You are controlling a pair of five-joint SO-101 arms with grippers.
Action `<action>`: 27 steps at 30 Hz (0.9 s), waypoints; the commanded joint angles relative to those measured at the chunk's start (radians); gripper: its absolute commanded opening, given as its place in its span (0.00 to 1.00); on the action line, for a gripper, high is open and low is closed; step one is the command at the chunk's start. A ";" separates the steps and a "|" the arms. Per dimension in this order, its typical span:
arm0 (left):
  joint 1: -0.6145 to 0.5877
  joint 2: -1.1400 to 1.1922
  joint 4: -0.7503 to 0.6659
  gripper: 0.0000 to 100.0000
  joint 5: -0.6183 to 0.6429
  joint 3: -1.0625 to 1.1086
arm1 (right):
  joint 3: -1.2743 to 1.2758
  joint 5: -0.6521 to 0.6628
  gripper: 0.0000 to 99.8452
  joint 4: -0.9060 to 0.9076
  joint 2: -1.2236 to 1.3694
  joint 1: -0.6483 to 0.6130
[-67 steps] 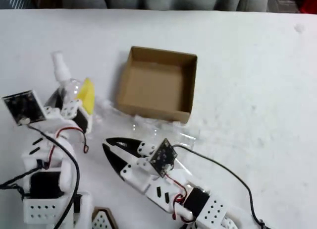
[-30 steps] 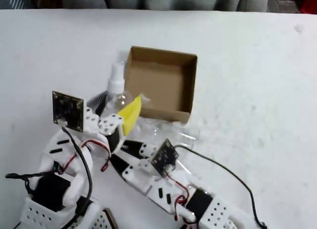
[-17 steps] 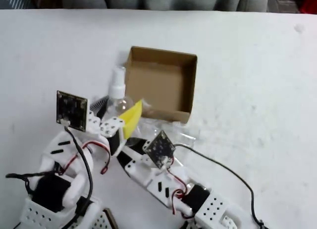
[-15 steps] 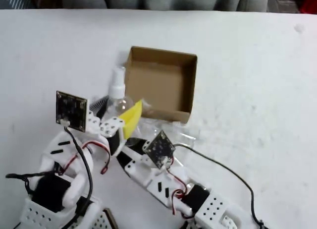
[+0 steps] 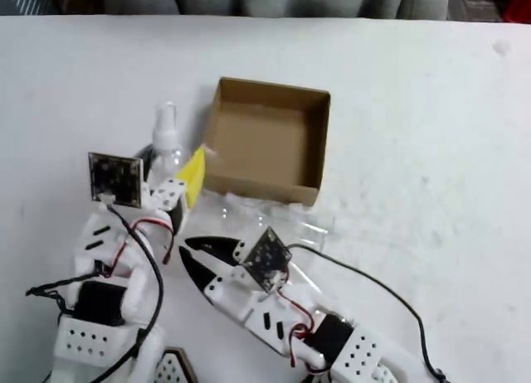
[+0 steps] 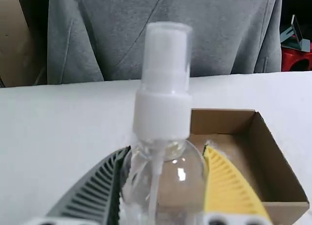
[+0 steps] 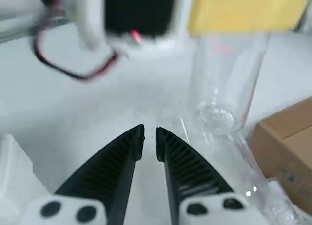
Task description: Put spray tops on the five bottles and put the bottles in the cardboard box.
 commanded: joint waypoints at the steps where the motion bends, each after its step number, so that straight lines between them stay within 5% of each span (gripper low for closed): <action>1: -0.012 0.007 -0.107 0.02 0.031 0.029 | 0.005 0.005 0.02 0.001 -0.062 -0.001; 19: -0.010 0.007 -0.110 0.02 0.098 0.038 | 0.002 0.072 0.02 -0.062 -0.067 0.079; 27: -0.010 0.007 -0.110 0.02 0.098 0.034 | -0.092 0.074 0.02 -0.222 0.269 0.081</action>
